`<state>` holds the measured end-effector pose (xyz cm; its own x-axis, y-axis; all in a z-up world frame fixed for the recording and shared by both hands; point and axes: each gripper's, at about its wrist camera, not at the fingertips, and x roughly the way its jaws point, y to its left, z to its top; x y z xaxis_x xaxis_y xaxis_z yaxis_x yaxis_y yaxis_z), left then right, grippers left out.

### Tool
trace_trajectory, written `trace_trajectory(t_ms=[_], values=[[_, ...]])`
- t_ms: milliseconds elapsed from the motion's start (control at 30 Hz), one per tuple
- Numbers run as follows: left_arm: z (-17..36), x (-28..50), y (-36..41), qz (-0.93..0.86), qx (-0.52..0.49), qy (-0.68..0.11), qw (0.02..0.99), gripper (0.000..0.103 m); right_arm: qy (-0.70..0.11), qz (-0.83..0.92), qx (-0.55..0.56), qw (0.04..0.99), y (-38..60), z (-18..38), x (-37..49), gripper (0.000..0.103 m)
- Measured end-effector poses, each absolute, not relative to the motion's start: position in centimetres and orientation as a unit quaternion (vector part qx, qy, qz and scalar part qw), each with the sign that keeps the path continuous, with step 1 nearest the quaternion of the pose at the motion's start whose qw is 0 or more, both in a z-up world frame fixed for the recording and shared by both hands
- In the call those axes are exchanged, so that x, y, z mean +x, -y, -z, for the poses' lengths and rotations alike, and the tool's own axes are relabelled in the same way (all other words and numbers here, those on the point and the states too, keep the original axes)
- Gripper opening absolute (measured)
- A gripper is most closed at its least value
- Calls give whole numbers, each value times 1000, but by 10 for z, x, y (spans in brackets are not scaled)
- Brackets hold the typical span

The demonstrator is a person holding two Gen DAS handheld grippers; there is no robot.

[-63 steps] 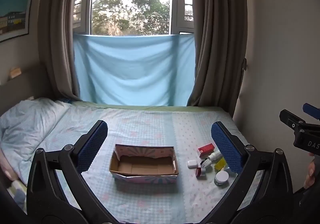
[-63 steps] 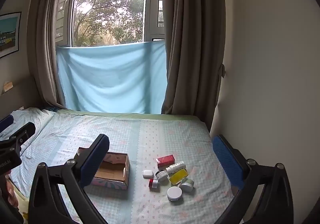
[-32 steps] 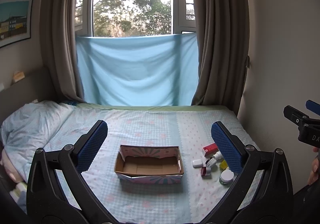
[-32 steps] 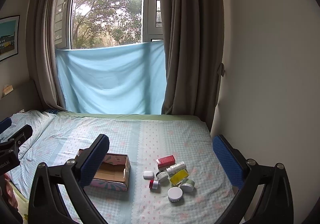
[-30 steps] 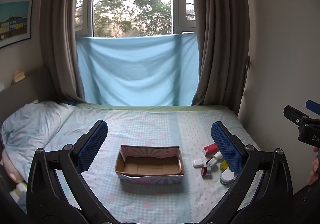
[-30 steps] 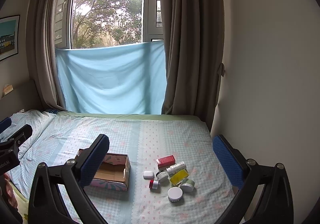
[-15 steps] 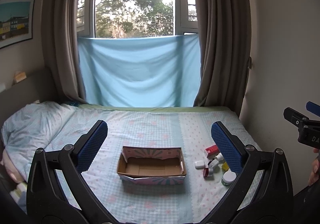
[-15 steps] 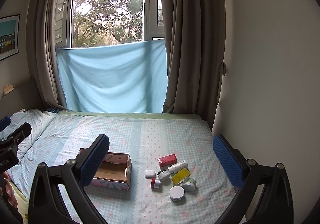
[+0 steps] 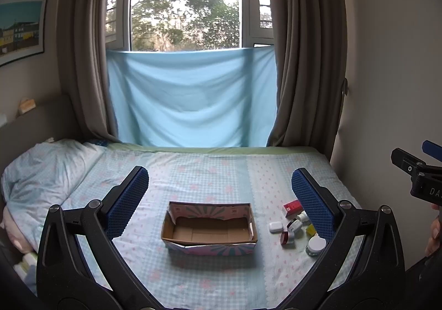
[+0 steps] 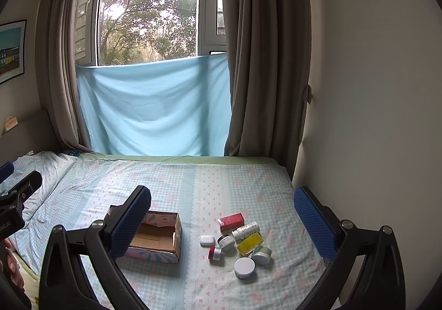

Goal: Organize rigid objects

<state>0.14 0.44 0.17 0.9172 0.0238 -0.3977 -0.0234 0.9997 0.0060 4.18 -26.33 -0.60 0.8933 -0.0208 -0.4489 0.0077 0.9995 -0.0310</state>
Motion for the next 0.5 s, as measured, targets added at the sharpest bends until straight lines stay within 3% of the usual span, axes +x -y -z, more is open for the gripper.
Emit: trace_trajectory(t_ms=[500], values=[[-1, 0, -8, -12, 0, -202, 979, 103, -231, 6, -14, 973, 264, 8, 43, 103]])
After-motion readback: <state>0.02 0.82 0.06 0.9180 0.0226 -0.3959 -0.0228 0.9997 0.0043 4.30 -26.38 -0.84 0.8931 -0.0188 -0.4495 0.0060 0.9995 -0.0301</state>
